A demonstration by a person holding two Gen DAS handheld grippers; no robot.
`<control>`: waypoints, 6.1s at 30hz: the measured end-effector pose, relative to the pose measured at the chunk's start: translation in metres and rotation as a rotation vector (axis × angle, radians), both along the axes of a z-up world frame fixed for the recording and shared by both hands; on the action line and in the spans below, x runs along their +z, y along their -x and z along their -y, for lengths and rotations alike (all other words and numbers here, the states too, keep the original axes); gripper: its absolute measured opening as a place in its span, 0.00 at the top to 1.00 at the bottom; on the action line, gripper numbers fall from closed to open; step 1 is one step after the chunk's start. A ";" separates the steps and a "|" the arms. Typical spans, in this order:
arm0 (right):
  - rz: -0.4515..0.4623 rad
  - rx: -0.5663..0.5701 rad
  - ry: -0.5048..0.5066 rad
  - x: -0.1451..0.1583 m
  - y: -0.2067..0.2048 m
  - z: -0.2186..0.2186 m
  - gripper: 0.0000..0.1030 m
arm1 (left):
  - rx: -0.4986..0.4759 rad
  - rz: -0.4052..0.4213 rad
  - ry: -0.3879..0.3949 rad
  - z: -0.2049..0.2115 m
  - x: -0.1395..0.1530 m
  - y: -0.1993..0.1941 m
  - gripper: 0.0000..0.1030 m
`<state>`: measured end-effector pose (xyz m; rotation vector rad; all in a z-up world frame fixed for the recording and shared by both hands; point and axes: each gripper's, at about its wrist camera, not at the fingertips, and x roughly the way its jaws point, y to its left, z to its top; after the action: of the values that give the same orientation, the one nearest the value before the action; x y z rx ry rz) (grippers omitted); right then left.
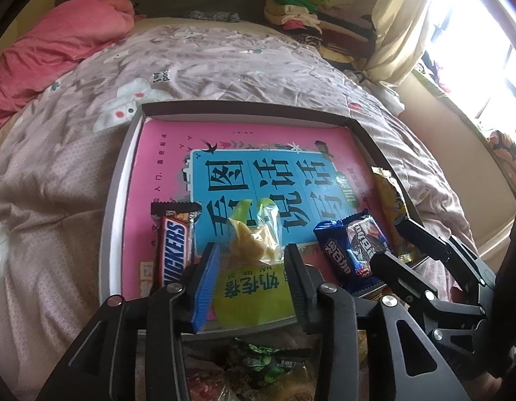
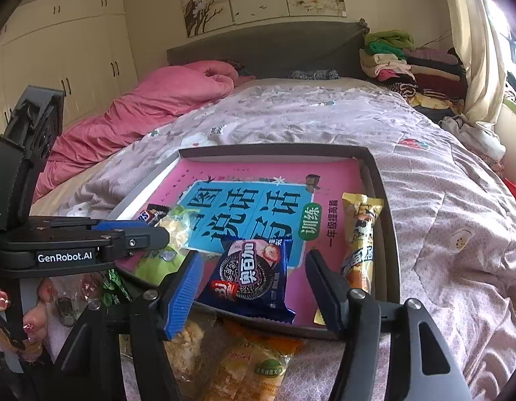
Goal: Organize snacks
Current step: 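Lower and open the right tool to drop the blue cookie pack while the left tool releases the green-labelled bag, then withdraw both open tools from the tray toward the snacks on the bedspread, then grasp the clear pastry bag with the right tool while the left tool grasps the clear cake bag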
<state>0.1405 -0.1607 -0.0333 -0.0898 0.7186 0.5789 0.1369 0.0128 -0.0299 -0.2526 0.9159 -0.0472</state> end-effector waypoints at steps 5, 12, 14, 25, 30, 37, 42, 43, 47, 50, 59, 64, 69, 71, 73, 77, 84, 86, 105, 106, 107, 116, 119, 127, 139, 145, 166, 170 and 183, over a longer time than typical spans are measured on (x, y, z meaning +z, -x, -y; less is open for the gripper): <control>0.009 -0.007 -0.022 0.005 0.000 0.004 0.35 | 0.004 0.003 0.024 -0.005 0.007 0.004 0.49; 0.018 -0.012 -0.040 0.010 0.001 0.007 0.32 | 0.004 0.024 0.032 -0.010 0.020 0.012 0.37; 0.021 -0.011 -0.044 0.011 0.002 0.009 0.32 | 0.003 0.042 0.028 -0.012 0.026 0.016 0.33; 0.050 -0.009 -0.061 0.020 0.006 0.011 0.27 | 0.039 0.064 0.036 -0.033 0.044 0.035 0.28; 0.063 -0.010 -0.072 0.024 0.008 0.014 0.25 | 0.063 0.066 0.036 -0.044 0.048 0.043 0.28; 0.079 -0.014 -0.078 0.027 0.012 0.016 0.23 | 0.073 0.068 0.037 -0.053 0.051 0.053 0.27; 0.092 -0.021 -0.088 0.030 0.016 0.021 0.20 | 0.064 0.063 0.028 -0.055 0.052 0.059 0.27; 0.095 -0.023 -0.091 0.031 0.017 0.022 0.20 | 0.065 0.063 0.028 -0.055 0.052 0.060 0.27; 0.099 -0.032 -0.099 0.034 0.019 0.026 0.17 | 0.065 0.056 0.033 -0.057 0.051 0.064 0.27; 0.103 -0.045 -0.098 0.035 0.020 0.028 0.17 | 0.061 0.049 0.039 -0.058 0.049 0.067 0.27; 0.114 -0.075 -0.107 0.040 0.028 0.036 0.15 | 0.046 0.044 0.035 -0.056 0.049 0.076 0.27; 0.109 -0.084 -0.110 0.041 0.031 0.040 0.15 | 0.040 0.041 0.035 -0.055 0.049 0.081 0.27; 0.113 -0.064 -0.113 0.044 0.040 0.039 0.15 | 0.023 0.032 0.042 -0.050 0.045 0.088 0.27; 0.112 -0.048 -0.106 0.044 0.044 0.035 0.14 | 0.023 0.028 0.040 -0.049 0.043 0.090 0.26; 0.105 -0.028 -0.105 0.044 0.048 0.032 0.14 | 0.020 0.024 0.047 -0.049 0.042 0.092 0.24; 0.079 0.013 -0.114 0.042 0.055 0.025 0.10 | 0.011 0.017 0.049 -0.048 0.040 0.096 0.24; 0.060 0.070 -0.090 0.038 0.071 0.011 0.09 | -0.018 0.002 0.035 -0.042 0.035 0.105 0.24; 0.062 0.085 -0.081 0.038 0.075 0.007 0.09 | -0.026 0.002 0.027 -0.040 0.035 0.108 0.24; 0.005 0.139 -0.030 0.026 0.091 -0.009 0.09 | -0.091 -0.060 0.042 -0.017 0.016 0.114 0.24; -0.003 0.137 -0.024 0.025 0.090 -0.010 0.09 | -0.088 -0.065 0.047 -0.019 0.015 0.114 0.24; -0.009 0.137 -0.023 0.024 0.090 -0.010 0.09 | -0.085 -0.066 0.049 -0.019 0.014 0.114 0.24; -0.049 0.139 -0.002 0.014 0.085 -0.014 0.09 | -0.042 -0.093 0.072 -0.033 0.003 0.106 0.24; -0.060 0.141 0.003 0.011 0.084 -0.015 0.09 | -0.030 -0.096 0.075 -0.039 0.001 0.102 0.24; -0.091 0.128 0.021 0.000 0.075 -0.019 0.18 | -0.027 -0.107 0.072 -0.040 -0.006 0.094 0.24; -0.120 0.093 0.041 -0.011 0.060 -0.023 0.38 | -0.035 -0.108 0.071 -0.037 -0.010 0.086 0.29; -0.136 0.092 0.060 -0.018 0.050 -0.029 0.49 | -0.046 -0.117 0.074 -0.033 -0.014 0.081 0.36; -0.139 0.120 0.122 -0.030 0.048 -0.045 0.58 | -0.026 -0.163 0.192 -0.042 -0.034 0.069 0.44; -0.134 0.110 0.094 -0.025 0.048 -0.038 0.59 | -0.026 -0.156 0.232 -0.046 -0.036 0.068 0.53; -0.100 0.079 0.017 -0.009 0.047 -0.022 0.60 | -0.017 -0.082 0.225 -0.051 -0.019 0.078 0.61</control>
<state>0.0931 -0.1386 -0.0425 -0.1058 0.8198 0.6563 0.0593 0.0638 -0.0485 -0.4582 0.9948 -0.1576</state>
